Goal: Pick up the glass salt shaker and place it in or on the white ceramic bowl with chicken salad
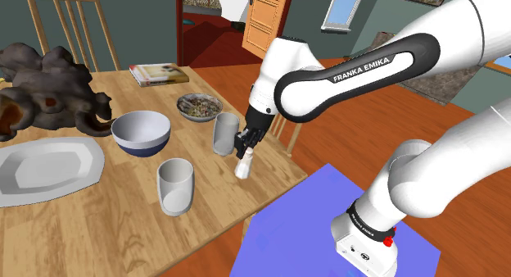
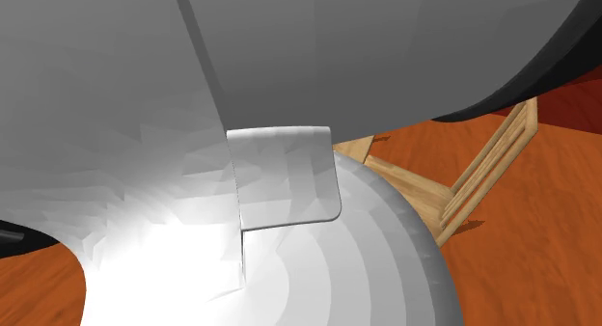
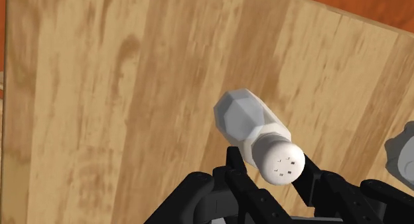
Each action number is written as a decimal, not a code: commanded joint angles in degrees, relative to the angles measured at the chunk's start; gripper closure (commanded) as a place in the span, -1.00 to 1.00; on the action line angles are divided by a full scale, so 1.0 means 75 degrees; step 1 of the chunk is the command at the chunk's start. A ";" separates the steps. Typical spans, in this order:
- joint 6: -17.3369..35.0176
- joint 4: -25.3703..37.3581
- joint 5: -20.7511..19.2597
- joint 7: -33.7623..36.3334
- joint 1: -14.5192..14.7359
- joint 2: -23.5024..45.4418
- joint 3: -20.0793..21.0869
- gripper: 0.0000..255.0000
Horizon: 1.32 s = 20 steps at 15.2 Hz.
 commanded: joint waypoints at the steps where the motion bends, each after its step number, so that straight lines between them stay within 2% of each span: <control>1: -0.0003 -0.0003 -0.0001 -0.0001 -0.0001 0.0003 -0.0001 1.00; 3: 0.0002 -0.0010 0.0002 0.0000 0.0002 0.0000 0.0001 1.00; 20: -0.2008 0.1027 -0.0166 0.0166 -0.0043 -0.0983 -0.0244 1.00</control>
